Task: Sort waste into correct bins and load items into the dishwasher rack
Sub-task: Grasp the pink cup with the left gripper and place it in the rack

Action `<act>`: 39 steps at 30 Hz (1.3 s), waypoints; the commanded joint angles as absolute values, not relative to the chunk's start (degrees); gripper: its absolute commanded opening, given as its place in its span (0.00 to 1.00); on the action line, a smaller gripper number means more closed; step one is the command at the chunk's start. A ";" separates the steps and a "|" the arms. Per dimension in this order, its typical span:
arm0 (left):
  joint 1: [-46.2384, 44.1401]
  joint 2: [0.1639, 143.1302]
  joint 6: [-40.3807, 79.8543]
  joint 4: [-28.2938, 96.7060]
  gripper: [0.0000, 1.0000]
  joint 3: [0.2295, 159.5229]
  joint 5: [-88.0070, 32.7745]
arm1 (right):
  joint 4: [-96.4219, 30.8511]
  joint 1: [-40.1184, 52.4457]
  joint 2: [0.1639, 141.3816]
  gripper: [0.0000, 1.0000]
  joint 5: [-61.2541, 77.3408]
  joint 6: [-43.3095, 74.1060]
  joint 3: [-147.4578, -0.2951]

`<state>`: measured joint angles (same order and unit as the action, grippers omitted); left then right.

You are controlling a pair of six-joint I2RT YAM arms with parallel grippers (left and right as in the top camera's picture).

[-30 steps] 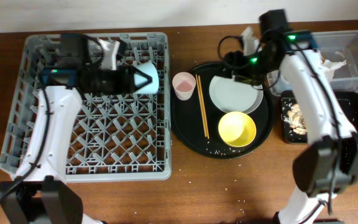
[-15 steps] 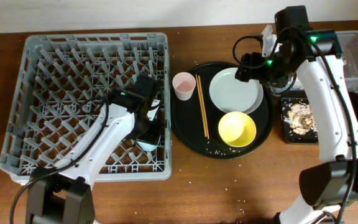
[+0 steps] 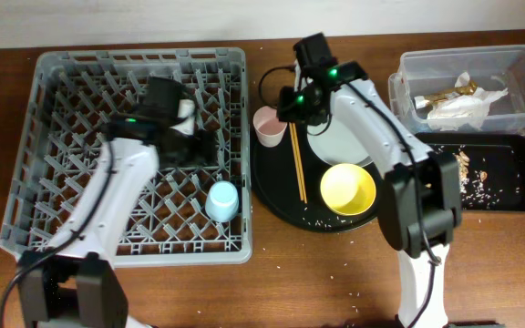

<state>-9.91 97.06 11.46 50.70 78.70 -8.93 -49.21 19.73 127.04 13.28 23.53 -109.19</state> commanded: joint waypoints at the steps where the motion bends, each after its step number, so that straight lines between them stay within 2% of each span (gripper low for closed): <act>1: -4.80 96.51 12.19 50.02 0.80 79.72 -16.38 | -49.89 21.74 130.63 0.30 12.78 23.46 -109.38; 2: -4.64 96.51 12.19 49.93 0.79 79.72 -16.43 | -49.87 21.74 130.58 0.15 12.58 23.46 -109.40; 3: -4.64 96.51 12.19 49.43 0.80 79.72 -18.57 | -50.17 20.97 130.02 0.04 12.75 23.49 -109.47; 4: -4.62 96.51 12.19 48.86 0.85 79.72 -20.86 | -51.42 20.03 128.92 0.04 13.61 23.51 -109.47; 5: -4.25 96.51 12.14 47.72 0.95 79.72 -25.91 | -53.17 18.46 126.52 0.04 15.99 23.46 -109.47; 6: -3.40 96.51 12.12 46.26 0.99 79.72 -32.82 | -54.70 16.47 122.91 0.04 19.25 23.40 -109.47; 7: -1.83 96.51 11.70 44.88 0.99 79.70 -41.21 | -55.55 14.02 118.15 0.04 23.92 22.74 -109.47; 8: 0.86 96.51 9.06 42.57 0.99 79.70 -55.90 | -54.70 11.11 112.09 0.04 32.21 21.26 -109.47; 11: 4.47 96.53 6.55 32.53 0.99 79.70 -87.39 | -47.62 10.70 110.21 0.04 50.98 21.52 -109.38; 12: 4.45 96.51 6.79 30.61 0.99 79.70 -90.17 | -45.67 11.70 110.24 0.04 53.82 21.50 -109.38; 16: 4.14 96.51 6.81 30.68 0.99 79.70 -90.19 | -38.26 18.98 111.72 0.04 54.46 23.49 -109.38; 22: 4.14 96.51 7.09 30.68 0.99 79.70 -90.19 | -37.41 25.76 112.86 0.04 54.02 23.49 -109.36; 24: 4.14 96.51 7.51 30.68 0.96 79.70 -90.17 | -35.88 27.11 114.69 0.04 53.43 24.62 -109.30; 29: 4.14 96.51 7.70 30.68 0.63 79.70 -90.17 | -33.85 28.45 116.55 0.04 52.25 26.04 -109.30; 30: 4.14 96.51 7.68 30.68 0.52 79.70 -90.17 | -34.06 28.45 116.55 0.18 51.18 26.02 -109.30; 31: 4.14 96.51 7.68 30.65 0.51 79.70 -90.17 | -34.50 28.45 116.55 0.28 51.20 26.02 -109.30; 35: 4.21 96.51 7.66 30.41 0.50 79.70 -90.17 | -35.33 28.10 116.55 0.39 50.30 25.80 -109.30; 36: 4.21 96.51 7.66 30.30 0.50 79.70 -90.19 | -35.62 27.97 116.55 0.39 50.30 25.78 -109.30; 39: 6.72 96.51 7.68 29.98 0.52 79.70 -90.17 | -39.46 28.10 116.55 0.12 50.28 25.78 -109.30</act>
